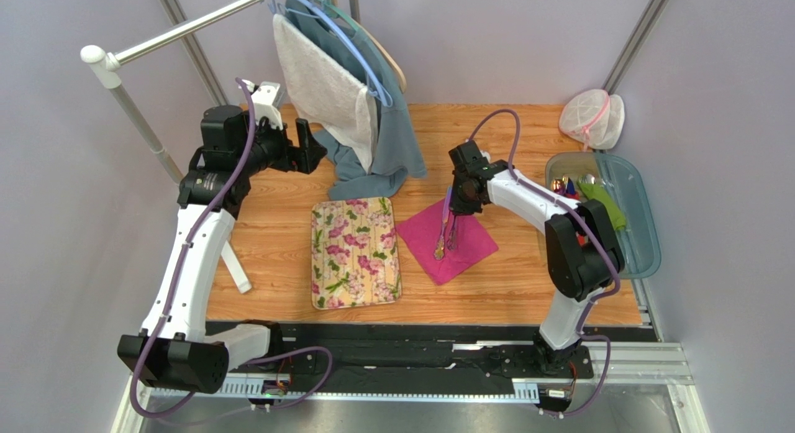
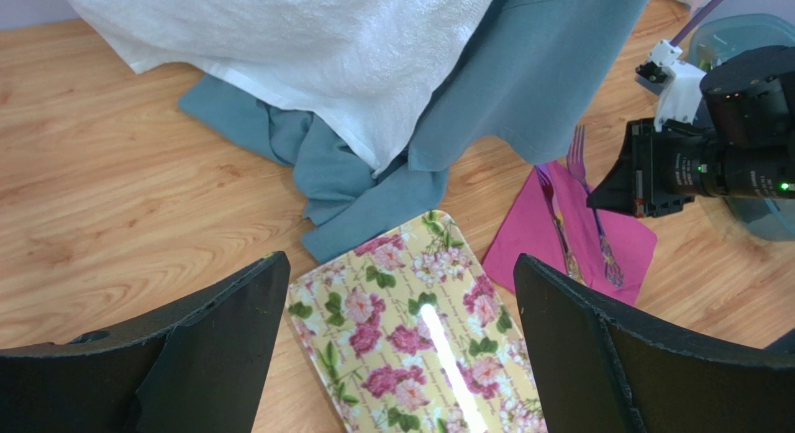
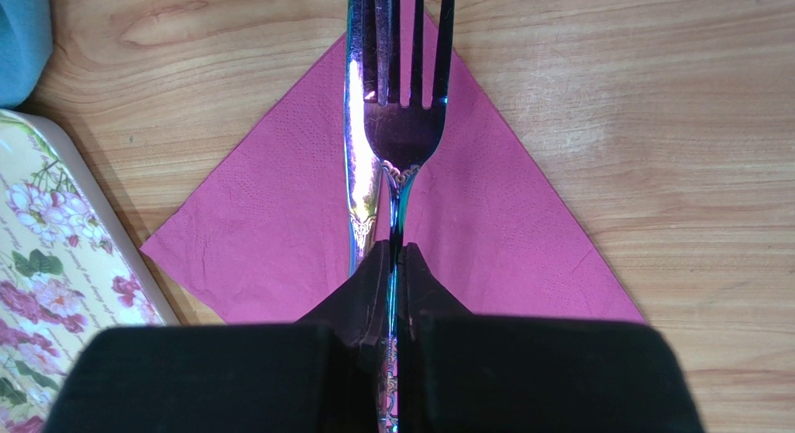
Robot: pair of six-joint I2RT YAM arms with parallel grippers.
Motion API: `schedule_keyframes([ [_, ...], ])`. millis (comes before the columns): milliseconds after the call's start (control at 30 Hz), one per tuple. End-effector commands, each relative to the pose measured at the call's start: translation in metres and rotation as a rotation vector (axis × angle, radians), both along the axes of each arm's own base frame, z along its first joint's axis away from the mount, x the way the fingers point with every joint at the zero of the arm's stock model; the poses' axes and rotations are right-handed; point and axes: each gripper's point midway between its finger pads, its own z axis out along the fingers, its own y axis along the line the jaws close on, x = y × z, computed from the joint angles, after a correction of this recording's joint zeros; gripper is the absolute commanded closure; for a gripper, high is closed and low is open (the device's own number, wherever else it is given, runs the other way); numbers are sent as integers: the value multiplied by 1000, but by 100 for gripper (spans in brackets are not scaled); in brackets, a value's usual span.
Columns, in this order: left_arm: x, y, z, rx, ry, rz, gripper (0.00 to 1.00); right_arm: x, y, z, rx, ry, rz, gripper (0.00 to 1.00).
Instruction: Place the utensils on the paper napkin and roll it up
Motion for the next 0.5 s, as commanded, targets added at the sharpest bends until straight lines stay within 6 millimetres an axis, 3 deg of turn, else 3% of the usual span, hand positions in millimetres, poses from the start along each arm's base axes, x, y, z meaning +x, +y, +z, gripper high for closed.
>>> schedule_keyframes([
  [0, 0, -3, -1, -51, 14, 15, 1, 19, 9, 7, 14, -64, -14, 100],
  [467, -5, -2, -14, -57, 31, 23, 1, 19, 10, -13, -18, -38, -6, 96],
])
